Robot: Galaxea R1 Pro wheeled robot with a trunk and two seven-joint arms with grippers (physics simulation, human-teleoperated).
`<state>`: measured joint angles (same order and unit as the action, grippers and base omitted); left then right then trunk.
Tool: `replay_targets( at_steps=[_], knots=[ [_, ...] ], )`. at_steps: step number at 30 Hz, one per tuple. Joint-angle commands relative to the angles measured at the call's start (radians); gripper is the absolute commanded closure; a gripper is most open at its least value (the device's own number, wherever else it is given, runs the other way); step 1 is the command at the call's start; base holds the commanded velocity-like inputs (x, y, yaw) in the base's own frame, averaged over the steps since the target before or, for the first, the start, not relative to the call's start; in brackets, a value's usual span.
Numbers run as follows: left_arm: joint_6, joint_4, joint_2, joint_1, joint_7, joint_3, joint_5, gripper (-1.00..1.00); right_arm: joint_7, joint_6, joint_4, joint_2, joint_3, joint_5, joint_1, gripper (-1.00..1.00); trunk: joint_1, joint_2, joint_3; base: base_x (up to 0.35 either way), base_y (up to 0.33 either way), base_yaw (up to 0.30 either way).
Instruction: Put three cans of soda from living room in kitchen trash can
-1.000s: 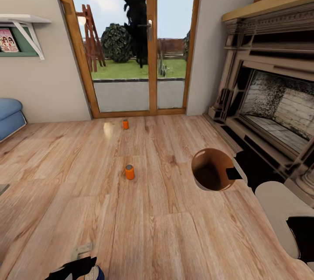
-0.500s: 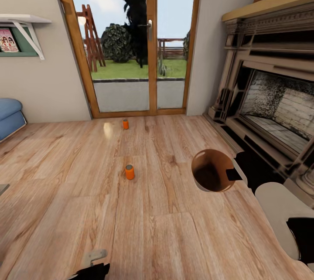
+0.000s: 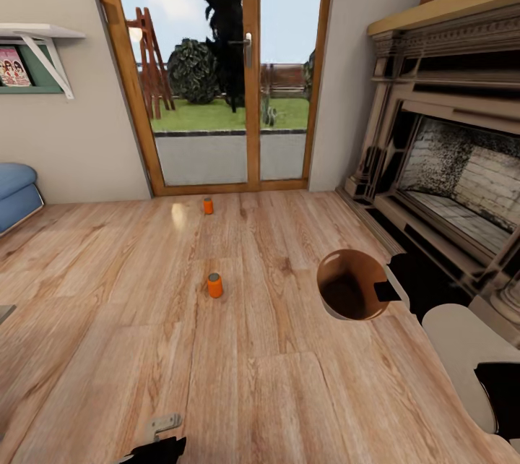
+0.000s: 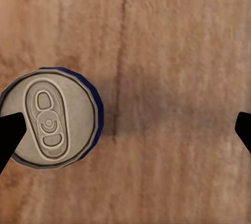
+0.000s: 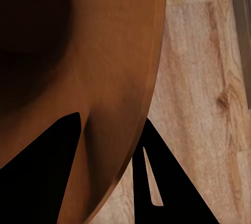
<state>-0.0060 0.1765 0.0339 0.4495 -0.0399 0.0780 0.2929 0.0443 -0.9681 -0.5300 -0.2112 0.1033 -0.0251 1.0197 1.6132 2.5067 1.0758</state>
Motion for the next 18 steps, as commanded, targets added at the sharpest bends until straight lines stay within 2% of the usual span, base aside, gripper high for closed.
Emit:
replay_targets(
  at_steps=[1, 18],
  knots=[
    [0.0, 0.0, 0.0, 0.0, 0.0, 0.0, 0.0, -1.0, 0.001, 0.0, -0.001, 0.0, 0.001, 0.004, 0.001, 1.0, 0.0, 0.0, 0.0, 0.0, 0.0, 0.0],
    [-0.002, 0.002, 0.006, 0.0, 0.0, 0.0, 0.003, -1.0, 0.0, 0.0, -0.001, 0.004, 0.002, 0.004, -0.008, 1.0, 0.0, 0.0, 0.0, 0.0, 0.0, 0.0]
  ],
)
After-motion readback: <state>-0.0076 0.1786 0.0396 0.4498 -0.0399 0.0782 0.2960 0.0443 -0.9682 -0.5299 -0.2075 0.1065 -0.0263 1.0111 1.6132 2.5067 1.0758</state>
